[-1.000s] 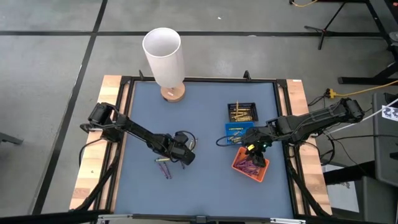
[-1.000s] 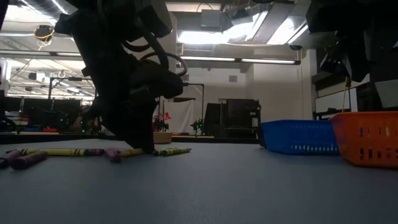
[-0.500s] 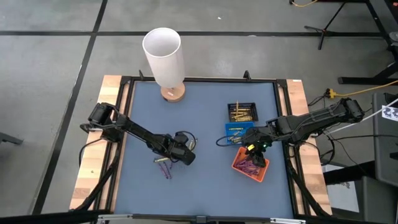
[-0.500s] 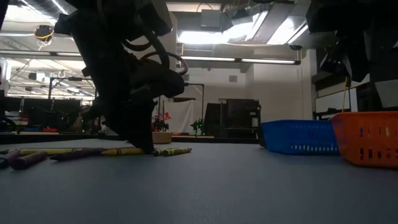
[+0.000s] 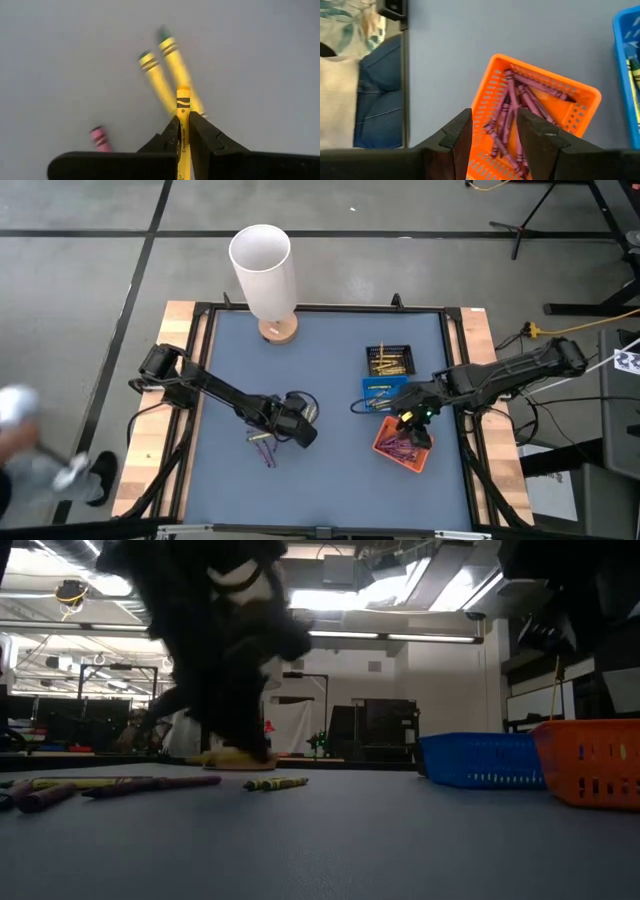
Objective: Sort crayons
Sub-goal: Put the yellow crayon into the black bin
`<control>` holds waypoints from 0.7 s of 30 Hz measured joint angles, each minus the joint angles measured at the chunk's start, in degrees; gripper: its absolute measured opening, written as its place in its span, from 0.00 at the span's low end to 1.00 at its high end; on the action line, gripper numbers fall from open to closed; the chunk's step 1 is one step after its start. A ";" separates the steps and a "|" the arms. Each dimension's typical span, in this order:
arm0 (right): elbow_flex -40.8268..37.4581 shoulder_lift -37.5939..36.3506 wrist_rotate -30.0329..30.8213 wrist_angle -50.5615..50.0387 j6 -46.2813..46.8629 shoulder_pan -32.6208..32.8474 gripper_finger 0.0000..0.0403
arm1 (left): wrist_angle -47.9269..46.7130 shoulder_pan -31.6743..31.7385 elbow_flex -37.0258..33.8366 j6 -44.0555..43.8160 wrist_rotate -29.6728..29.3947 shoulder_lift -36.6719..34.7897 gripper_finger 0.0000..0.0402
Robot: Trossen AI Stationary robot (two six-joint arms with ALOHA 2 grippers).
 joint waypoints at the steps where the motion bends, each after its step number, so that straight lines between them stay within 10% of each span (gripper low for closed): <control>1: 0.00 -0.79 -0.36 -0.03 -0.01 -0.01 0.38 | 0.19 0.00 0.91 0.95 -0.10 -0.02 0.02; 9: 0.02 -9.90 -0.21 -0.36 -0.57 0.01 0.38 | 3.06 1.17 8.72 14.53 -2.56 -0.02 0.02; 21: 0.04 -18.14 7.73 -0.35 -3.58 0.01 0.38 | 41.40 8.39 10.11 55.26 -4.61 1.52 0.02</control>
